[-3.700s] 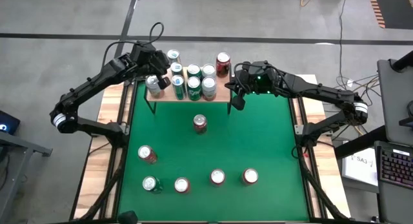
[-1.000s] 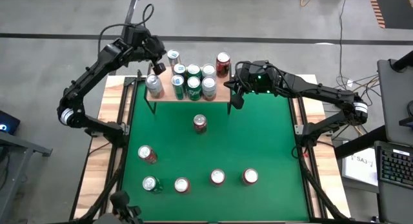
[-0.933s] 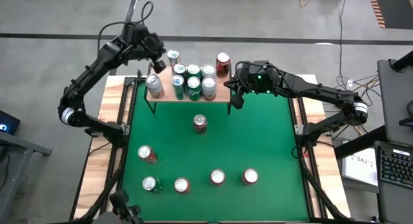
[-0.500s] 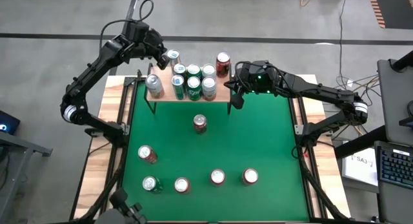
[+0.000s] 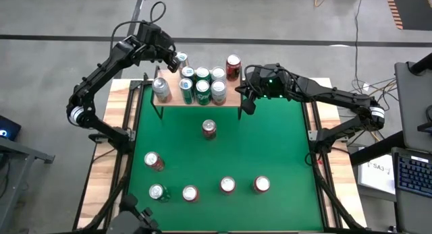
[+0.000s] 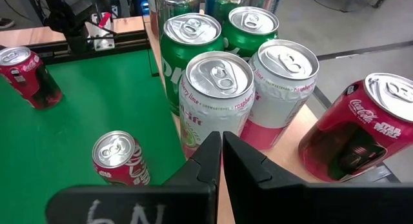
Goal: Place canned beverage on shelf
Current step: Put the orange can on the shelf
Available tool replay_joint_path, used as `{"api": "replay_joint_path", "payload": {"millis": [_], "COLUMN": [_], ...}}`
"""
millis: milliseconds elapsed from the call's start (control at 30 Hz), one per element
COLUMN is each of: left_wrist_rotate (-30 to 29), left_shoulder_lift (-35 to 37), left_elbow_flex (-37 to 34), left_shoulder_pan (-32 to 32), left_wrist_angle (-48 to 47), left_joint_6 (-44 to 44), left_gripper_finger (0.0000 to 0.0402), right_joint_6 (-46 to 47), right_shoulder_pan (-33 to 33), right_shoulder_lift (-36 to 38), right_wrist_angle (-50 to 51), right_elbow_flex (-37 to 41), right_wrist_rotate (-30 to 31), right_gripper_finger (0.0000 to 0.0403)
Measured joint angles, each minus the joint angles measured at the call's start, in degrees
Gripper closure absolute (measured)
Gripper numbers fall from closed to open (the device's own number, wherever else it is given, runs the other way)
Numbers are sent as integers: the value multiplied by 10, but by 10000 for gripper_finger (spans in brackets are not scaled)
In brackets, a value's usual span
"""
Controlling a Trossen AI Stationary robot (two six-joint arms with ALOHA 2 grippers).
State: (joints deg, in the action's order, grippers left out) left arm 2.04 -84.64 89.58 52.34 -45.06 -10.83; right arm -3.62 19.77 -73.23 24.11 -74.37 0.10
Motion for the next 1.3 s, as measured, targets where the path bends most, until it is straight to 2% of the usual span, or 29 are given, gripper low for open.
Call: {"api": "replay_joint_path", "payload": {"millis": [167,300,367,733,900,1300], "left_wrist_rotate": [-7,-66,-77,-68,-30,-25], "left_shoulder_lift": [1,4,4,3,3,-5], "left_elbow_flex": [5,16,16,15,14,14], "left_shoulder_pan": [0,0,1,0,-2,-4], "left_wrist_angle": [-10,-44,-57,-54,-50,-50], "left_joint_6": [-1,-14,-17,-5,-4,9], "left_gripper_finger": [402,402,402,402,402,402], "right_joint_6": [-1,-2,-2,-4,-4,-1], "right_shoulder_pan": [0,0,0,0,0,0], "right_shoulder_lift": [0,0,0,0,0,0], "right_wrist_angle": [0,0,0,1,1,1], "right_elbow_flex": [0,0,0,0,0,0], "right_wrist_rotate": [0,0,0,0,0,0], "right_gripper_finger": [394,394,394,394,394,394]}}
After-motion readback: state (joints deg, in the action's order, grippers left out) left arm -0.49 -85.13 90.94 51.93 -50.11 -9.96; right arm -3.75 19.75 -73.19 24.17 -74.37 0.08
